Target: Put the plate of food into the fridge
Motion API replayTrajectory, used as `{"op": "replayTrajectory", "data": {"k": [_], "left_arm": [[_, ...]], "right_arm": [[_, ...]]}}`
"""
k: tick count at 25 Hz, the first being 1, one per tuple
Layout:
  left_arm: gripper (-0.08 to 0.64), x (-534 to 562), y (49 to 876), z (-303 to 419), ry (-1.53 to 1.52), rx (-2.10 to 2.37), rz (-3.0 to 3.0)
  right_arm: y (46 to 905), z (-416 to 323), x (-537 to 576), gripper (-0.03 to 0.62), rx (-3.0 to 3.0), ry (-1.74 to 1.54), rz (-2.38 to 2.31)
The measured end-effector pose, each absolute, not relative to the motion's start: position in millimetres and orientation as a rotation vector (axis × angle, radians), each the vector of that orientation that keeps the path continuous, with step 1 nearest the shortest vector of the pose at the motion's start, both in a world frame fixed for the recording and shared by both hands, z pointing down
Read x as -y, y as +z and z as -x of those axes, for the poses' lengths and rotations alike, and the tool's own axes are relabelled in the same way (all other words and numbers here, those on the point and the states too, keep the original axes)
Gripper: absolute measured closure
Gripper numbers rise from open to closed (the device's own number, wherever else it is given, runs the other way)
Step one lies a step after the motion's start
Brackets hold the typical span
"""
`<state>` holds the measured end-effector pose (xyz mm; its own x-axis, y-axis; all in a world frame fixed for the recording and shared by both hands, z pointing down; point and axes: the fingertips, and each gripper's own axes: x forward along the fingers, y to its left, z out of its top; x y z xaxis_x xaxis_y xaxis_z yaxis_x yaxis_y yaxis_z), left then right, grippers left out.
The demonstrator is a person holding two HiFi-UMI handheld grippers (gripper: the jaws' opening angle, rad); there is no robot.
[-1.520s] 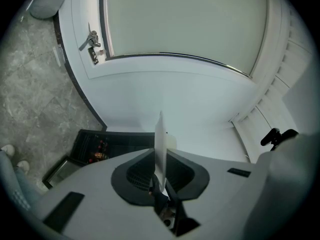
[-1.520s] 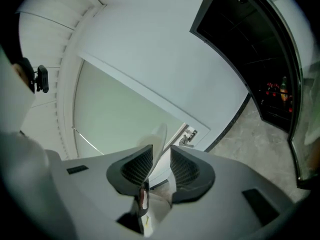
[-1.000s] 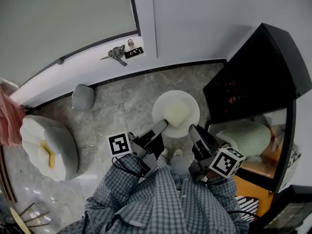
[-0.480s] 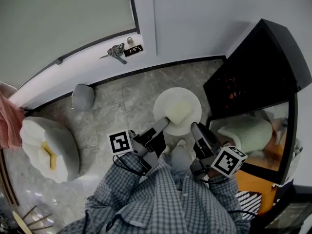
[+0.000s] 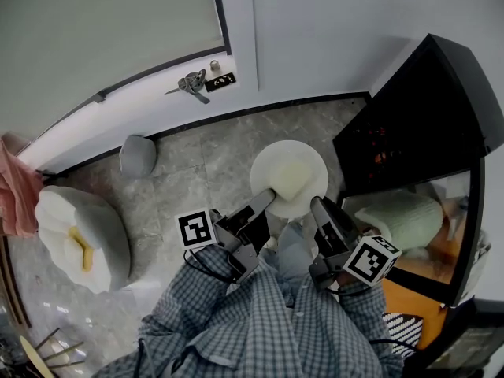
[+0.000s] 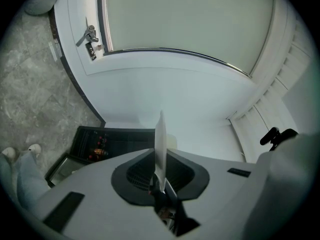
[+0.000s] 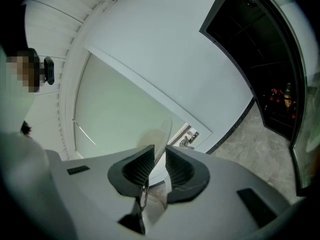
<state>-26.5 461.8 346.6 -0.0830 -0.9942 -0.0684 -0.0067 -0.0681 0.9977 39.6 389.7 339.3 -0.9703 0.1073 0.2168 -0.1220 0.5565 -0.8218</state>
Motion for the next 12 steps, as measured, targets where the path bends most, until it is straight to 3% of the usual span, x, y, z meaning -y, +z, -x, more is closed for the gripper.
{"op": "replayTrajectory", "data": {"k": [12], "left_arm": [[0.514, -429.5, 344.3, 48.8, -1.339, 1.256, -1.209]], "right_arm": [[336.5, -16.3, -356.4, 0.517, 2.570, 1.366, 0.013]]}}
